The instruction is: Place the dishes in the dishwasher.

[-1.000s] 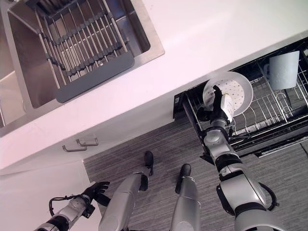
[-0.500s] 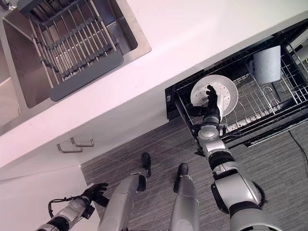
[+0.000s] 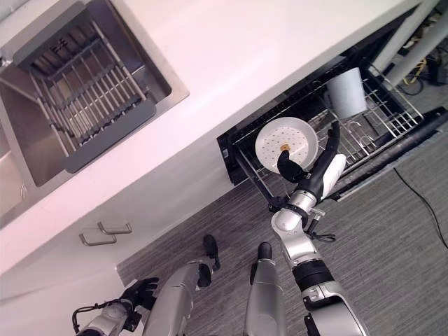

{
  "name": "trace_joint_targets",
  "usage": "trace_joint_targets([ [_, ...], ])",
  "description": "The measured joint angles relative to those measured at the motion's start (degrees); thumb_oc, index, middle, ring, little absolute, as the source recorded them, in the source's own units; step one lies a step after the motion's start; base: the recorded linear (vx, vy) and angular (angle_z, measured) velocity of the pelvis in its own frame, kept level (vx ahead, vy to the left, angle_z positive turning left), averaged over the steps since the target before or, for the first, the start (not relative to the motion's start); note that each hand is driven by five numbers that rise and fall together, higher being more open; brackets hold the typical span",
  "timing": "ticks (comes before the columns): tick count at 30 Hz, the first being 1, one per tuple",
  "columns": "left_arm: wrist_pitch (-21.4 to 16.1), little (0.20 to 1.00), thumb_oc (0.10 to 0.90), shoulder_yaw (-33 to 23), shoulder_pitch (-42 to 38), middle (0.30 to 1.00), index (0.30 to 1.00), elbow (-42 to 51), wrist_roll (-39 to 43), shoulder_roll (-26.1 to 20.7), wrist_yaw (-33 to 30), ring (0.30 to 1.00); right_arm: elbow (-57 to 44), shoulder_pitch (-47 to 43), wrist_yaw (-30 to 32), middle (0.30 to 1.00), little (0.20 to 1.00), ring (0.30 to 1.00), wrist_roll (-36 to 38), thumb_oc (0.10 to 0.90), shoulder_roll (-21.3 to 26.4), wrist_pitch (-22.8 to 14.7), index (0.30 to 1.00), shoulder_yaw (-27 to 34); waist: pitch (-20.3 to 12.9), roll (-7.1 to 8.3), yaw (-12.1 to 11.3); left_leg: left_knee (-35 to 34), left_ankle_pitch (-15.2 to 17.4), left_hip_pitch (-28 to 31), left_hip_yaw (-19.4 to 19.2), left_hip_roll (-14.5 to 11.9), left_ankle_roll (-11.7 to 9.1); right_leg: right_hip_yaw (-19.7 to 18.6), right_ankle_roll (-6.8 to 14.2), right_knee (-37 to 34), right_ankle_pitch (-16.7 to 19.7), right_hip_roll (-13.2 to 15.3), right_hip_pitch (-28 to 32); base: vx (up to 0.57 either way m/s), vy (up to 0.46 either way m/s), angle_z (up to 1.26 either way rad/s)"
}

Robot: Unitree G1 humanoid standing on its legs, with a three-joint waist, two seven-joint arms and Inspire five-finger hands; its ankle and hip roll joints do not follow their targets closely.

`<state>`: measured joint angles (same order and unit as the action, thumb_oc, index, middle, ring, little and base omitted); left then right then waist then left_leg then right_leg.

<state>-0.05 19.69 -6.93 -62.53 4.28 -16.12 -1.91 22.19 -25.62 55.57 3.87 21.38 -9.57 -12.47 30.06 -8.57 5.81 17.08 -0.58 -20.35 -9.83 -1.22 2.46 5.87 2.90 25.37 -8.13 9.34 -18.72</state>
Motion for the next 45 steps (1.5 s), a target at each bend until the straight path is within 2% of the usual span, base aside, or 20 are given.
trace_joint_targets([
  [4, -0.39, 0.900, 0.800, -2.31, 1.84, 0.900, 0.900, -0.79, -0.15, 1.48, -0.03, 0.900, -3.14, 4.59, 0.17, 0.900, 0.900, 0.900, -1.46, 0.800, 1.26, -0.14, 0.900, 1.80, -0.02, -0.03, 0.80, -0.81, 0.21, 2.66, -0.97, -0.83, -0.15, -0.76, 0.24, -2.20, 1.03, -0.85, 2.64, 0.04, -0.013, -0.17],
  [7, -0.83, 0.900, 0.800, -2.52, 3.32, 0.900, 0.900, -0.84, -0.17, 1.61, -0.02, 0.900, -7.28, 7.30, -1.72, 0.900, 0.900, 0.900, 1.49, 0.800, 2.20, -4.64, 0.900, 3.10, 0.03, -0.15, 2.07, -2.38, 0.01, 4.29, -1.05, -1.13, -0.42, -0.73, -0.05, -4.11, 1.65, -1.17, 4.33, 0.05, -0.045, -0.07],
  [8, -1.15, 0.900, 0.800, -2.68, 3.68, 0.900, 0.900, -0.86, -0.17, 1.63, -0.03, 0.900, -9.97, 8.26, -5.09, 0.900, 0.900, 0.900, 6.37, 0.800, 2.03, -7.88, 0.900, 4.05, -0.07, -0.06, 2.54, -2.81, -0.15, 4.60, -1.27, -1.36, -0.66, -0.85, -0.07, -4.82, 2.04, -1.53, 4.59, 0.03, -0.042, -0.11],
  [10, -1.09, 0.900, 0.800, -4.26, 4.21, 0.900, 0.900, -0.66, -0.20, 1.80, 0.06, 0.900, -19.85, 13.90, -20.84, 0.900, 0.900, 0.900, 25.59, 0.800, 0.34, -17.19, 0.900, 6.59, -0.09, -0.10, 3.45, -3.04, -0.25, 5.24, -1.41, -2.11, -1.10, -0.82, -0.17, -6.04, 2.35, -2.25, 5.38, 0.01, -0.033, -0.13],
  [12, -0.78, 0.900, 0.800, -4.35, 4.74, 0.900, 0.900, 0.18, -0.24, 1.69, -0.02, 0.900, -27.61, 18.17, -34.42, 0.900, 0.900, 0.900, 36.77, 0.800, 0.79, -20.96, 0.900, 6.37, -0.10, -0.12, 3.70, -3.55, -0.30, 5.53, -1.86, -2.56, -1.45, -1.21, -0.31, -6.47, 2.44, -2.72, 5.39, 0.06, -0.023, -0.15],
  [14, -0.34, 0.900, 0.800, -5.06, 5.22, 0.900, 0.900, 0.08, -0.32, 1.73, 0.23, 0.900, -33.32, 20.02, -40.79, 0.900, 0.900, 0.900, 38.34, 0.800, 3.80, -23.80, 0.900, 7.28, -0.11, -0.13, 4.95, -4.35, -0.31, 6.73, -2.21, -2.74, -1.65, -1.28, -0.26, -7.04, 2.39, -2.95, 6.37, 0.10, -0.012, -0.06],
  [17, -0.92, 0.900, 0.800, -6.53, 6.43, 0.900, 0.900, -0.03, -0.25, 2.09, 0.29, 0.900, -35.97, 21.72, -40.40, 0.900, 0.900, 0.900, 34.30, 0.800, 6.58, -26.56, 0.900, 13.30, -0.13, -0.16, 5.10, -5.51, -0.14, 9.05, -2.37, -2.70, -1.90, -1.29, -0.43, -8.59, 2.28, -3.05, 8.81, 0.08, -0.005, -0.02],
  [19, -2.04, 0.900, 0.800, -6.63, 6.71, 0.900, 0.900, -0.86, -0.26, 2.37, 0.46, 0.900, -35.12, 22.41, -36.91, 0.900, 0.900, 0.900, 30.99, 0.800, 6.40, -29.83, 0.900, 18.85, -0.25, -0.33, 5.34, -5.63, 0.44, 9.86, -2.45, -2.75, -2.17, -1.61, -0.41, -9.30, 2.17, -3.14, 9.67, 0.06, -0.013, -0.04],
  [20, -2.58, 0.900, 0.800, -7.69, 7.11, 0.900, 0.900, -1.12, -0.24, 3.07, 0.59, 0.900, -34.35, 22.77, -32.36, 0.900, 0.900, 0.900, 29.87, 0.800, 6.09, -32.25, 0.900, 23.92, -0.45, -0.62, 5.63, -5.64, 0.70, 9.97, -2.73, -2.69, -2.18, -1.72, -0.33, -9.60, 2.17, -3.11, 9.94, 0.06, -0.022, -0.06],
  [22, -2.68, 0.900, 0.800, -8.41, 7.79, 0.900, 0.900, -1.16, -0.22, 3.34, 0.76, 0.900, -32.10, 23.07, -28.53, 0.900, 0.900, 0.900, 30.11, 0.800, 5.39, -34.20, 0.900, 26.90, -0.46, -0.64, 6.79, -5.63, 0.66, 9.99, -2.80, -2.68, -1.97, -1.88, 0.11, -9.88, 2.43, -3.15, 10.04, 0.06, -0.025, -0.07],
  [24, -2.75, 0.900, 0.800, -8.58, 7.93, 0.900, 0.900, -2.08, -0.19, 3.46, 1.28, 0.900, -24.14, 23.19, -24.06, 0.900, 0.900, 0.900, 32.50, 0.800, 3.39, -36.50, 0.900, 30.54, -0.53, -0.73, 8.21, -5.64, 0.79, 10.62, -2.94, -2.78, -2.04, -1.96, 0.26, -10.41, 2.54, -3.29, 11.06, 0.08, -0.029, -0.03],
  [27, -2.48, 0.900, 0.800, -8.31, 7.82, 0.900, 0.900, -2.26, -0.16, 3.47, 1.46, 0.900, -13.83, 24.22, -22.78, 0.900, 0.900, 0.900, 41.78, 0.800, 2.17, -35.55, 0.900, 33.58, -1.15, -1.67, 8.57, -6.33, 0.94, 11.64, -3.07, -2.81, -2.12, -1.85, 0.33, -11.47, 2.70, -3.49, 12.25, 0.09, -0.056, -0.03],
  [28, -2.46, 0.900, 0.800, -8.08, 7.79, 0.900, 0.900, -2.26, -0.16, 3.48, 1.52, 0.900, -10.30, 24.35, -23.09, 0.900, 0.900, 0.900, 45.94, 0.800, 2.15, -33.96, 0.900, 34.38, -1.34, -1.85, 8.59, -6.42, 1.00, 12.39, -2.96, -2.82, -2.21, -1.68, 0.31, -11.88, 2.71, -3.51, 13.15, 0.09, -0.122, 0.02],
  [29, -2.48, 0.900, 0.800, -7.57, 7.84, 0.900, 0.900, -2.36, -0.15, 3.58, 1.88, 0.900, -7.14, 24.95, -23.27, 0.900, 0.900, 0.900, 51.11, 0.800, 1.87, -32.09, 0.900, 34.77, -2.33, -2.88, 8.52, -6.51, 1.09, 12.44, -2.69, -2.87, -2.32, -1.43, 0.28, -12.30, 2.71, -3.64, 13.48, 0.07, -0.113, 0.07],
  [32, -2.48, 0.900, 0.800, -5.78, 7.36, 0.900, 0.900, -3.38, -0.08, 3.50, 2.23, 0.900, 1.30, 23.18, -25.49, 0.900, 0.900, 0.900, 54.40, 0.800, 1.92, -30.61, 0.900, 34.71, -3.55, -3.40, 8.12, -6.27, 1.07, 12.54, -2.22, -2.99, -2.34, -0.78, 0.15, -12.41, 2.80, -3.72, 14.03, 0.04, -0.071, 0.10],
  [37, -1.99, 0.900, 0.800, -5.19, 7.31, 0.900, 0.900, -3.57, -0.03, 3.54, 2.44, 0.900, 3.48, 22.31, -29.33, 0.900, 0.900, 0.900, 56.41, 0.800, 1.72, -27.07, 0.900, 32.03, -4.00, -3.68, 7.60, -6.14, 0.99, 12.49, -1.24, -2.85, -2.49, 0.02, -0.12, -11.74, 2.61, -3.62, 14.10, 0.04, -0.036, 0.09],
  [39, -1.40, 0.900, 0.800, -5.20, 7.32, 0.900, 0.900, -3.79, -0.07, 3.54, 2.49, 0.900, 5.71, 21.70, -31.41, 0.900, 0.900, 0.900, 56.47, 0.800, 1.96, -25.04, 0.900, 31.09, -4.21, -3.52, 6.41, -6.01, 0.77, 12.50, -0.85, -2.74, -2.58, 0.34, -0.52, -11.15, 2.32, -3.56, 14.10, 0.05, -0.050, 0.12],
  [41, -1.12, 0.900, 0.800, -5.14, 7.47, 0.900, 0.900, -4.73, -0.12, 3.54, 2.55, 0.900, 9.58, 20.17, -33.46, 0.900, 0.900, 0.900, 57.35, 0.800, 2.06, -21.99, 0.900, 29.96, -4.80, -2.89, 5.88, -6.00, 0.48, 12.43, -0.33, -2.60, -2.60, 0.90, -0.63, -10.70, 2.15, -3.45, 14.13, 0.04, -0.034, 0.13],
  [44, -0.27, 0.900, 0.800, -3.55, 7.84, 0.900, 0.900, -5.86, -0.18, 3.52, 2.70, 0.900, 22.62, 15.63, -39.17, 0.900, 0.900, 0.900, 58.03, 0.800, 2.24, -14.49, 0.900, 24.90, -6.30, -1.49, 2.92, -5.36, 0.38, 12.38, 0.69, -2.56, -2.59, 1.70, -0.89, -9.34, 1.57, -3.13, 14.15, 0.05, -0.023, 0.17],
  [45, -0.18, 0.900, 0.800, -3.50, 7.90, 0.900, 0.900, -5.90, -0.21, 3.53, 2.75, 0.900, 23.29, 15.05, -39.68, 0.900, 0.900, 0.900, 58.02, 0.800, 2.14, -13.39, 0.900, 24.16, -6.43, -1.60, 2.22, -5.34, 0.35, 12.29, 0.75, -2.52, -2.53, 1.85, -0.88, -9.19, 1.54, -3.06, 14.13, 0.01, -0.001, 0.07],
])
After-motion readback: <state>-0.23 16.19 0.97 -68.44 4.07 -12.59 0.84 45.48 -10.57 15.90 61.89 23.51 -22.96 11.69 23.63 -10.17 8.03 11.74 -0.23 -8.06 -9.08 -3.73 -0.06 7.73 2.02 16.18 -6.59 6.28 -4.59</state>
